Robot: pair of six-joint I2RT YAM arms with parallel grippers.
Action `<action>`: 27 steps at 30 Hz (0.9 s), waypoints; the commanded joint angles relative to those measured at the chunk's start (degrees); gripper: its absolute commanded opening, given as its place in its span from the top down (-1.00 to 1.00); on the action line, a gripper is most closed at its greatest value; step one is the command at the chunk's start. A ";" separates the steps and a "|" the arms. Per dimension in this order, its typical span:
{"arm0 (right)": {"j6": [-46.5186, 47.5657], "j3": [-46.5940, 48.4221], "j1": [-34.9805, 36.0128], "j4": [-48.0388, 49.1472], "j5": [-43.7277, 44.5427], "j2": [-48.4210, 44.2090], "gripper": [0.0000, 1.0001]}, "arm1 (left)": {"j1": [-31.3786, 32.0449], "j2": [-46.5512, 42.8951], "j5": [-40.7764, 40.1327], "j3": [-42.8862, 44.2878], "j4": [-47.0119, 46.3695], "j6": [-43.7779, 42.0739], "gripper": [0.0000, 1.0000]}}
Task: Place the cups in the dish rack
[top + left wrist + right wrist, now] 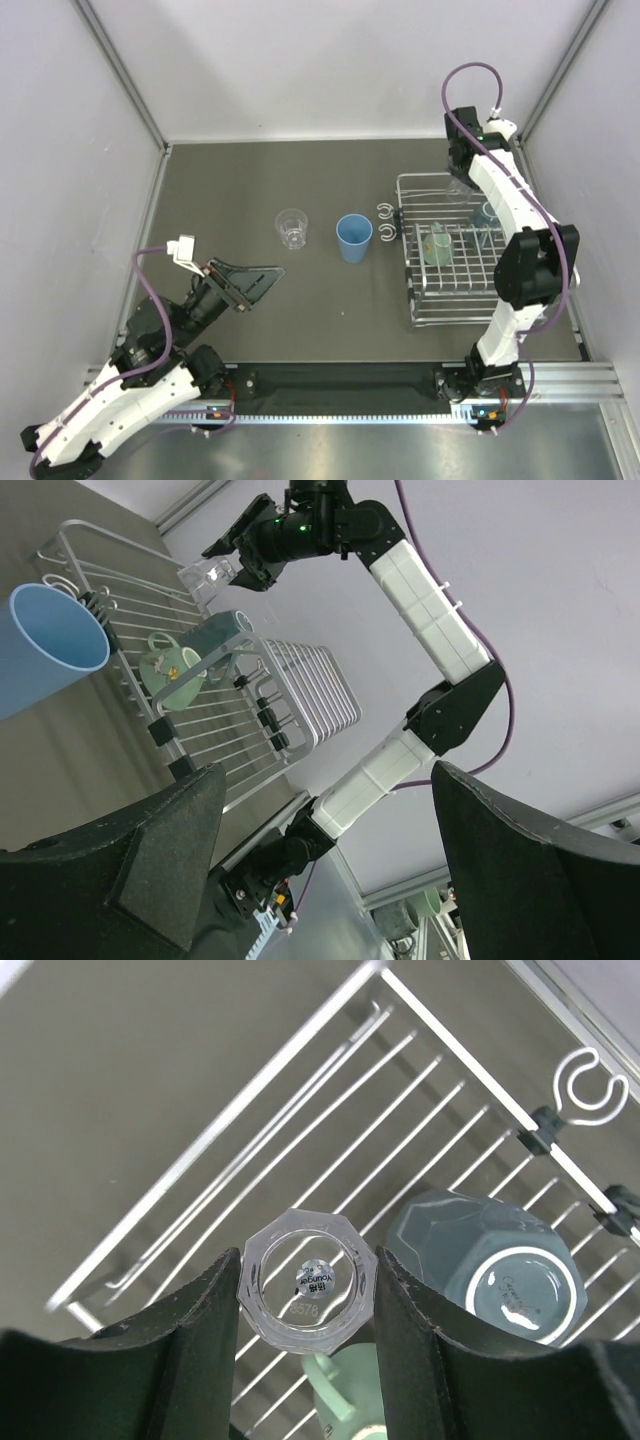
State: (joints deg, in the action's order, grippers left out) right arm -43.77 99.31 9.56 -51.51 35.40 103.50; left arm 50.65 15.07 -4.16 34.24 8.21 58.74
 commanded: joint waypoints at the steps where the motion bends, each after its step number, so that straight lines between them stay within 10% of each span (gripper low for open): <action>1: -3.34 0.89 -0.60 -2.19 4.24 1.17 1.00 | -0.03 -1.62 -0.93 1.18 0.31 -0.82 -0.77; 27: -0.62 2.91 -0.86 2.20 8.02 7.68 1.00 | -0.03 -1.98 -1.90 1.44 0.67 -1.35 -0.77</action>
State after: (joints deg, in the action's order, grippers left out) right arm -45.80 99.15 9.30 -52.47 40.66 110.32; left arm 50.65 12.97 -5.52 34.24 10.35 58.50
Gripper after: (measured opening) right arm 0.472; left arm 0.885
